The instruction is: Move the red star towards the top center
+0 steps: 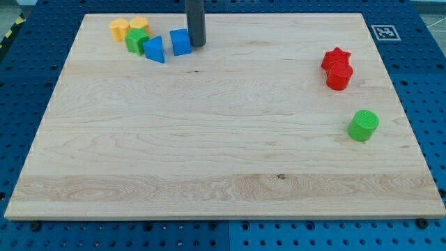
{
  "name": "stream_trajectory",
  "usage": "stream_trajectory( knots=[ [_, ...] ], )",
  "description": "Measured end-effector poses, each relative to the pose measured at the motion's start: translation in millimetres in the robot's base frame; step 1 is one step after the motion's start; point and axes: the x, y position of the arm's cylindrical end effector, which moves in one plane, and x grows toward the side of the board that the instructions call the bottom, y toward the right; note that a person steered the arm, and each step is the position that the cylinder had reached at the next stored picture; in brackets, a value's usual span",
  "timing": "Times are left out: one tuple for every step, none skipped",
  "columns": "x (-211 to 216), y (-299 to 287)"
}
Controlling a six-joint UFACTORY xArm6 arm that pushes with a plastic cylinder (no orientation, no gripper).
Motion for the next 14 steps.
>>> stream_trajectory(
  knots=[
    [0.0, -27.1],
    [-8.1, -8.9],
    [-27.4, 91.7],
    [-31.1, 209.8],
    [-26.3, 321.8],
    [23.7, 373.1],
    [52.4, 338.8],
    [52.8, 276.3],
    [57.0, 240.2],
    [67.0, 231.4],
    [74.6, 210.6],
    [99.6, 200.1],
    [121.6, 192.8],
    [119.2, 142.6]
  ],
)
